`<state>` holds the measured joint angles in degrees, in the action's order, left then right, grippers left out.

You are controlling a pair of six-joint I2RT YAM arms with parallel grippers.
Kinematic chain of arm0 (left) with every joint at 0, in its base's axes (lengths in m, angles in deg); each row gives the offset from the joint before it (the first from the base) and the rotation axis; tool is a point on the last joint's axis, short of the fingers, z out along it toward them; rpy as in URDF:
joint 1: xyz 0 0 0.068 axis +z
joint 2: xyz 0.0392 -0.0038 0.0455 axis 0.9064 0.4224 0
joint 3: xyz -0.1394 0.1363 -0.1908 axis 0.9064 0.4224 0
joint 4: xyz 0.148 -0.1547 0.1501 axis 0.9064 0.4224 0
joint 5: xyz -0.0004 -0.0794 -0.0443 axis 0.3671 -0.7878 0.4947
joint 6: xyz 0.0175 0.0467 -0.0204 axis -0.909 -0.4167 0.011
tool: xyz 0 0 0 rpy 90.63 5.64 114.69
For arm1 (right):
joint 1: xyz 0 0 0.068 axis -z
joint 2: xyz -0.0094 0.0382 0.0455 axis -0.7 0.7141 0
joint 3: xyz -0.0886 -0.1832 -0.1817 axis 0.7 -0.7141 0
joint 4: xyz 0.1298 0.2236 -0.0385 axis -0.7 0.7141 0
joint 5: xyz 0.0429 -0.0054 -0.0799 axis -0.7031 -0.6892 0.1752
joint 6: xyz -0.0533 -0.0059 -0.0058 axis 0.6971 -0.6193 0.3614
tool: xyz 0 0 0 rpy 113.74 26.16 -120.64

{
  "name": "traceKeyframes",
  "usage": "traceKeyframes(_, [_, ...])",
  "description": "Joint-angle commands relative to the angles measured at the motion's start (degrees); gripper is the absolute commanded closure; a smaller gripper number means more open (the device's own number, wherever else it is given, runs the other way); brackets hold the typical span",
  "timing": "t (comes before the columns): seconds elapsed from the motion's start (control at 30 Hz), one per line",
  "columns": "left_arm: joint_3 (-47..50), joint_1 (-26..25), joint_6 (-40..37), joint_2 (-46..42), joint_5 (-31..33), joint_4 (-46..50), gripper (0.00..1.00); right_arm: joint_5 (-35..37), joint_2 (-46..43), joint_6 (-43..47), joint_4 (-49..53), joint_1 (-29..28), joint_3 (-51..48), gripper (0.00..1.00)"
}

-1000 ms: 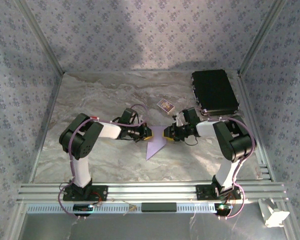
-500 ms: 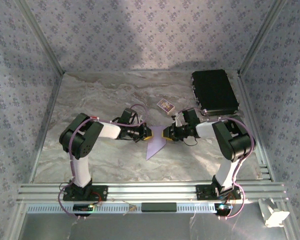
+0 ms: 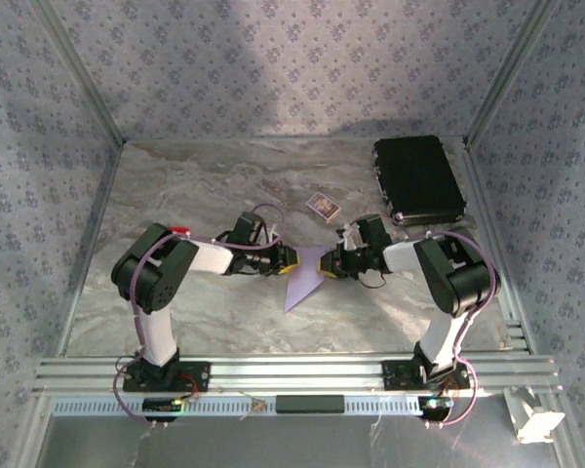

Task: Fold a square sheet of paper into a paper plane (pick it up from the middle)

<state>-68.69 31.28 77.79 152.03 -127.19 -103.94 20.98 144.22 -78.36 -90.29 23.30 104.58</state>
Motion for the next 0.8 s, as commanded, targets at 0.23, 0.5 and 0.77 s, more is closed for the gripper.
traceKeyframes(0.23, [-2.20, -3.76, -14.66, -13.09, 14.07, 18.81, 0.57, 8.50, -10.51, -15.52, 0.86, -0.53, -4.15, 0.93])
traceKeyframes(0.5, [-2.55, -16.35, -24.88, -20.16, 32.00, 29.89, 0.48, 13.62, -16.25, -27.35, -0.85, -1.15, -8.23, 0.95])
traceKeyframes(0.77, [-0.60, -22.16, -25.60, -22.80, 42.66, 28.99, 0.45, 16.66, -17.62, -29.82, -0.66, -2.31, -8.93, 0.95])
